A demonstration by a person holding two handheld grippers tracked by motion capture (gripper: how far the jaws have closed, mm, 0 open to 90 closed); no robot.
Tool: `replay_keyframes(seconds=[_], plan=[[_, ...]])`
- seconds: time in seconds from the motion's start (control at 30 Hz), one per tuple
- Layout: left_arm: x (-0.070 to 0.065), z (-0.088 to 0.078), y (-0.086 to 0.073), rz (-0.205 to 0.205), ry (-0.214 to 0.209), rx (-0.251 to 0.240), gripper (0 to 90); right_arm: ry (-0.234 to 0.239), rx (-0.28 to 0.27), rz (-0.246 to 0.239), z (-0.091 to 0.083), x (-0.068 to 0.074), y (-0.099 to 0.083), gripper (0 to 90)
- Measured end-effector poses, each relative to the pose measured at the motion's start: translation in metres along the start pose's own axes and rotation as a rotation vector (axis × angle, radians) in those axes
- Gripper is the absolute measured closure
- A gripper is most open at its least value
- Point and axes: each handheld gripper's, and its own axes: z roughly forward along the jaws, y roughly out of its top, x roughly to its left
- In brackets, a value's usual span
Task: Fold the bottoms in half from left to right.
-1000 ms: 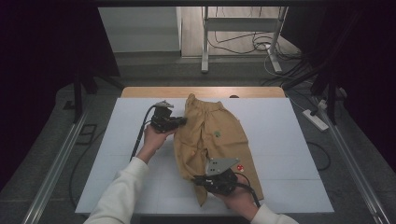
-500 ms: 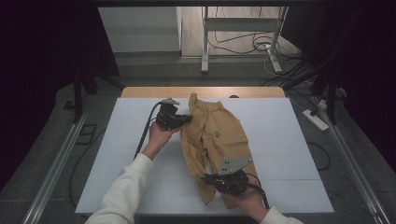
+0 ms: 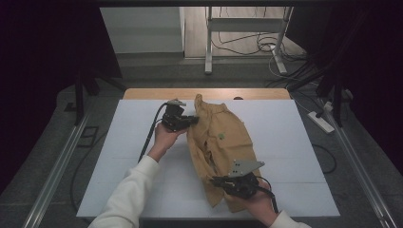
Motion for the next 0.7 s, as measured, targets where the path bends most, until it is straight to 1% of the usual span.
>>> replay_keyframes(seconds=[0.33, 0.47, 0.67, 0.7], plan=[[-0.005, 0.002, 0.007, 0.006, -0.005, -0.005, 84.4, -0.003, -0.014, 0.005, -0.006, -0.001, 0.001, 86.5], [-0.007, 0.005, 0.01, 0.011, -0.008, -0.001, 84.4, -0.022, -0.021, 0.016, -0.014, -0.005, -0.003, 86.5], [-0.012, 0.008, 0.014, 0.018, -0.014, -0.008, 84.4, -0.038, -0.035, 0.03, -0.023, -0.008, -0.006, 86.5], [-0.013, 0.008, 0.015, 0.017, -0.015, -0.009, 84.3, -0.042, -0.04, 0.037, -0.028, -0.008, -0.007, 86.5]])
